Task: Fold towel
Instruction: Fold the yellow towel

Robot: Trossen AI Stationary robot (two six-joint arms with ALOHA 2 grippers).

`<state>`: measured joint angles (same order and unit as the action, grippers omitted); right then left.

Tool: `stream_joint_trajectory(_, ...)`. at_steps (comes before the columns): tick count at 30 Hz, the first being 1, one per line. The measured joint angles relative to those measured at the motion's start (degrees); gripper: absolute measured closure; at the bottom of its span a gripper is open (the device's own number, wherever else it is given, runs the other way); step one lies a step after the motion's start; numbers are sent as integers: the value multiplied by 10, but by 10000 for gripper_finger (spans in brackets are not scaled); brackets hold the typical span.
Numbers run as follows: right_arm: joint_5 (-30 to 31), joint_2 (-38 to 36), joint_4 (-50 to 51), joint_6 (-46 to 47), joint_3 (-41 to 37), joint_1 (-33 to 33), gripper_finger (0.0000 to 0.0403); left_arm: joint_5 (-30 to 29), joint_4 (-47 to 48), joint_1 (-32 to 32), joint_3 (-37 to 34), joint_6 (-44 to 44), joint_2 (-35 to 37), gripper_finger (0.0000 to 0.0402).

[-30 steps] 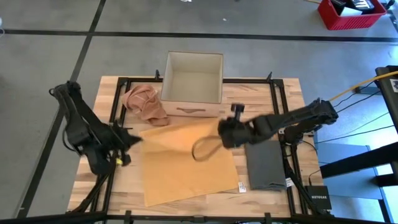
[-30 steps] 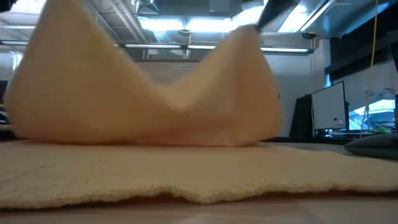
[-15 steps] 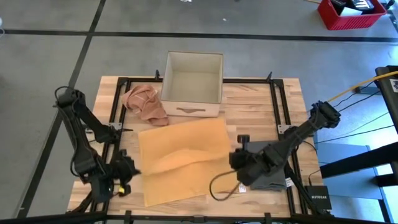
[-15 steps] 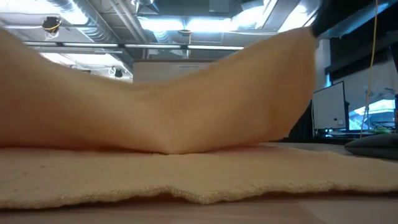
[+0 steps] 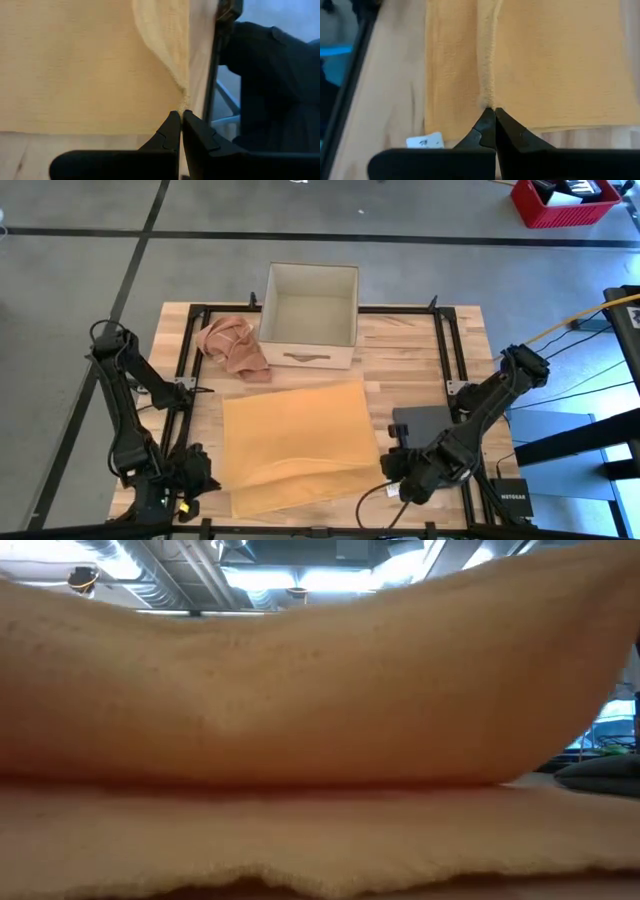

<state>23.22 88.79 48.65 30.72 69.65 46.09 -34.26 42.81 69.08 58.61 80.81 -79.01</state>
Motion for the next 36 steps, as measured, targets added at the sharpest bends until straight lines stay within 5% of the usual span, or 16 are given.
stream_joint_trajectory(15,-20,61,59,-8,0,14,402,33,-16,-7,0,1,-90,402)
stream_joint_trajectory(20,62,51,74,-10,17,3,402,29,25,-20,4,3,-59,401)
stream_joint_trajectory(28,254,-32,101,-12,58,-49,402,-149,200,-36,40,-7,41,402)
stream_joint_trajectory(36,355,-88,90,-101,58,-183,402,-264,328,-69,42,-34,139,401)
